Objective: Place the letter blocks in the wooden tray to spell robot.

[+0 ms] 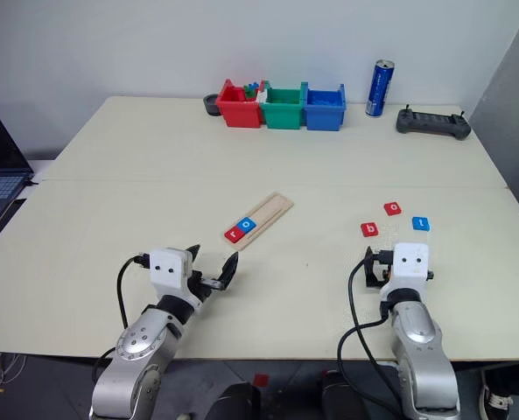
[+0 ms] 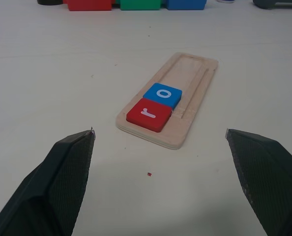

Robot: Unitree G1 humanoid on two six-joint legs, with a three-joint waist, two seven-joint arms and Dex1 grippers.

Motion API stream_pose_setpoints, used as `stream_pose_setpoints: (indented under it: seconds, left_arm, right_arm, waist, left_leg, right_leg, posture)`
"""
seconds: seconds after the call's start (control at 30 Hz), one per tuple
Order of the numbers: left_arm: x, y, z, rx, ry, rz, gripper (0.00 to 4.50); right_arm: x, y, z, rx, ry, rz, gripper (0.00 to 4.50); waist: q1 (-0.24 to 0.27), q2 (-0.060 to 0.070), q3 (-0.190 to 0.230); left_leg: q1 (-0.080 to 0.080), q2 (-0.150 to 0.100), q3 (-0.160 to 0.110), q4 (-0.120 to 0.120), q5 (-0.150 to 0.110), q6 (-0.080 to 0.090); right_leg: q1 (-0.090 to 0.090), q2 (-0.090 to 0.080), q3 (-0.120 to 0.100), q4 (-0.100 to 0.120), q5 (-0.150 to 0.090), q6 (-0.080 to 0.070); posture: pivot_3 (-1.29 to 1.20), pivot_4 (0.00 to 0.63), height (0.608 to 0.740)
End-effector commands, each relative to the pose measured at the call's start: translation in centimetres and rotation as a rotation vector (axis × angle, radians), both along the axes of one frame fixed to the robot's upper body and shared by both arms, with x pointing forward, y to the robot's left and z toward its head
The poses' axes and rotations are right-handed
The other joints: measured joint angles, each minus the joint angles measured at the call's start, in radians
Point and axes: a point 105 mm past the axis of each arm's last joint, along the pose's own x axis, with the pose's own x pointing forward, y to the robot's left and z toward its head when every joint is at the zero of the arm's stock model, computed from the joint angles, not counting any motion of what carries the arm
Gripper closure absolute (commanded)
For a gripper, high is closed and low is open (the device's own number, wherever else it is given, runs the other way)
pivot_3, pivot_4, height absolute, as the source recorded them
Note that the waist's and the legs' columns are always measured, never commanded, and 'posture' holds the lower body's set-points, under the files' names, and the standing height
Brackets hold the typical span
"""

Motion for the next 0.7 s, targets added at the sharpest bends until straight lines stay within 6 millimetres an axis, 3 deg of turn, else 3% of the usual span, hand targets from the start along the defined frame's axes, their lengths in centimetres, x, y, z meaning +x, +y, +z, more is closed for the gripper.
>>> stream_pose_setpoints:
  seconds: [0.03,0.7]
  left_arm:
    - [-0.03,-0.02,1.43,0.015,-0.061,0.0,0.0]
    - [0.68,0.23,1.83,0.018,-0.081,-0.019,0.0]
  right_arm:
    - [-0.14,-0.06,1.62,-0.008,-0.068,-0.012,0.02]
    - [0.31,-0.08,2.46,-0.021,-0.093,-0.003,0.02]
  waist:
    - [0.0,0.0,0.0]
    - [0.0,0.0,0.0]
  left_leg:
    - [0.0,0.0,0.0,0.0,0.0,0.0]
    - [0.0,0.0,0.0,0.0,0.0,0.0]
  right_leg:
    - [0.0,0.0,0.0,0.0,0.0,0.0]
    - [0.0,0.0,0.0,0.0,0.002,-0.004]
  posture:
    - [0.0,0.15,0.74]
    - [0.0,0.15,0.74]
